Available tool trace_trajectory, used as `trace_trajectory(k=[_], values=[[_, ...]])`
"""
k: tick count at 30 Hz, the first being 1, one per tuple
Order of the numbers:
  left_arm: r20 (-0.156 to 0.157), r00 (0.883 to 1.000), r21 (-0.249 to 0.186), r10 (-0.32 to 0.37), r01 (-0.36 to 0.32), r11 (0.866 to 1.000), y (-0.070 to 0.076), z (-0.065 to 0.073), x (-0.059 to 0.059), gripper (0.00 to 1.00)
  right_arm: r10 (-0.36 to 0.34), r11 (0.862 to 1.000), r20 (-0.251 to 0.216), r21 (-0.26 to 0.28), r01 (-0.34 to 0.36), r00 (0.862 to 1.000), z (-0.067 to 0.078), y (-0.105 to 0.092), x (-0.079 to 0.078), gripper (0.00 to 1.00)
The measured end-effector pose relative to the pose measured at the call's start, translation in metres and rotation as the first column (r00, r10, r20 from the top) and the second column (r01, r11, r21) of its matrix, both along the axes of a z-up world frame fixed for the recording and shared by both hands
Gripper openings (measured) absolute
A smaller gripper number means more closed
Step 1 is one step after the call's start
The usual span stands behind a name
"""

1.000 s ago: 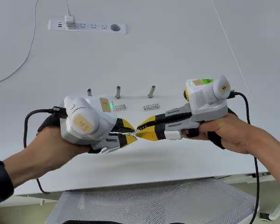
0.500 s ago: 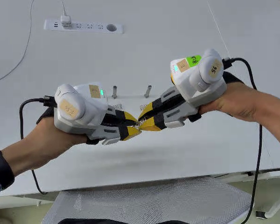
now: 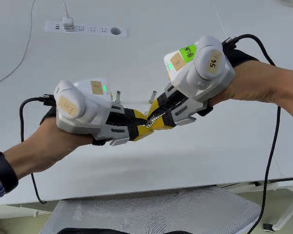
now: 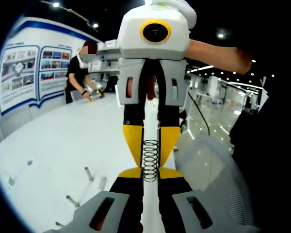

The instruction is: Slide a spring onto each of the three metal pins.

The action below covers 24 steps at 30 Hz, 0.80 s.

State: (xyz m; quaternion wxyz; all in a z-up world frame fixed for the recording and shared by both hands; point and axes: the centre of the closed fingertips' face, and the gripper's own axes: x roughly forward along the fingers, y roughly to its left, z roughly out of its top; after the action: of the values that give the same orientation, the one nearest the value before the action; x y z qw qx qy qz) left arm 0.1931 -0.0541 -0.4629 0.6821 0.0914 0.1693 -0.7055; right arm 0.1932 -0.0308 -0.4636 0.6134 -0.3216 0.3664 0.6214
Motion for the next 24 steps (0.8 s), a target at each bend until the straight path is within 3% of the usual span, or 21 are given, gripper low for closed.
trace_trajectory(k=[5, 12, 24], values=[[0.000, 1.000, -0.003, -0.002, 0.002, 1.000, -0.0008, 0.0017, -0.0009, 0.09, 0.005, 1.000, -0.001, -0.001, -0.005, 1.000, 0.0028, -0.0019, 0.0014, 0.14], [0.015, 1.000, 0.034, -0.020, 0.020, 0.999, -0.0042, -0.0004, -0.0025, 0.09, 0.006, 0.999, -0.015, -0.035, -0.007, 1.000, 0.0009, -0.0037, 0.0005, 0.14], [-0.012, 1.000, 0.009, -0.008, 0.008, 1.000, 0.0005, -0.0039, -0.0043, 0.11, -0.022, 0.999, -0.032, -0.040, 0.021, 0.999, -0.0023, 0.0003, -0.0018, 0.12]])
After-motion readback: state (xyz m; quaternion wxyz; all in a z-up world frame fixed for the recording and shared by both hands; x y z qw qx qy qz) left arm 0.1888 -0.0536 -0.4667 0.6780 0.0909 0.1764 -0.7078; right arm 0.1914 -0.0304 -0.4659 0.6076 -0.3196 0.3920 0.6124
